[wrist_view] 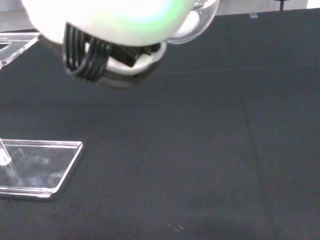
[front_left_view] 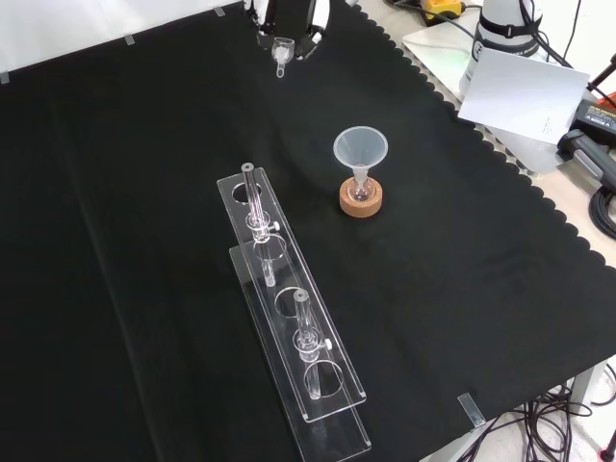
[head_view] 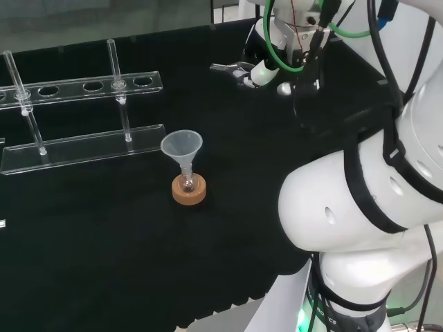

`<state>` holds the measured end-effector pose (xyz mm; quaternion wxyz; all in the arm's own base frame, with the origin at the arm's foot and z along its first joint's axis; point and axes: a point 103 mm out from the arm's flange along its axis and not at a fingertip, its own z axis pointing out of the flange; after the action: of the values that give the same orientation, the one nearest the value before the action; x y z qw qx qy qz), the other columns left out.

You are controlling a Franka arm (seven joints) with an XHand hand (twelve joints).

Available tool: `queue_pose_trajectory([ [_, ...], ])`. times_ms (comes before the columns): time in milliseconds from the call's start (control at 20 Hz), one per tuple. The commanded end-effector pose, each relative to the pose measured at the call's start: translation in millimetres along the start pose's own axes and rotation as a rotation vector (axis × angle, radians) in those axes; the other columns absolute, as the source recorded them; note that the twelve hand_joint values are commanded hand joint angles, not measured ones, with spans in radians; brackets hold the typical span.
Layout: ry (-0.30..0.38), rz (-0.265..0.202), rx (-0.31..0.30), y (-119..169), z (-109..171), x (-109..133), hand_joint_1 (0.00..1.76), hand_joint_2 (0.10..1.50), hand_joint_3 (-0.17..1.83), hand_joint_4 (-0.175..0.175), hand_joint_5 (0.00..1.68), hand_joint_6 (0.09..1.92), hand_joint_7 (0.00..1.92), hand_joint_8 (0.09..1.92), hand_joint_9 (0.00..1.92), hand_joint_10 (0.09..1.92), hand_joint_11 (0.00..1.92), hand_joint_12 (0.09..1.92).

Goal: Pour all the NaCl from the weighing funnel into the round-bottom flask.

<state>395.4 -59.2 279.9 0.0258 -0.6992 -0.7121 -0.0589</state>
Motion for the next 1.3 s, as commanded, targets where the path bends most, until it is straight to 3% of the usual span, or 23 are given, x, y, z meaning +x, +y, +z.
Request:
queue_pose_trajectory([
  [50,0.0,0.038,0.006,-16.7,-0.1,-1.6,1.19,0.56,0.7,0.029,1.5,0.25,1.57,0.26,1.45,0.3,1.15,0.84],
  [450,0.017,0.066,0.0,-31.8,-4.3,2.1,1.19,0.56,0.7,0.034,1.5,0.25,1.57,0.26,1.45,0.3,1.15,0.84],
  [750,0.018,0.05,0.026,-46.8,-2.7,7.9,1.19,0.56,0.7,0.037,1.5,0.25,1.57,0.26,1.45,0.3,1.15,0.84],
  [950,0.02,0.02,0.047,-57.6,-2.9,14.9,1.19,0.56,0.7,0.039,1.5,0.25,1.57,0.26,1.45,0.3,1.16,0.83],
  [1300,-0.008,-0.077,0.082,-75.7,4.1,33.7,1.19,0.56,0.7,0.041,1.5,0.25,1.57,0.26,1.45,0.3,1.16,0.83],
])
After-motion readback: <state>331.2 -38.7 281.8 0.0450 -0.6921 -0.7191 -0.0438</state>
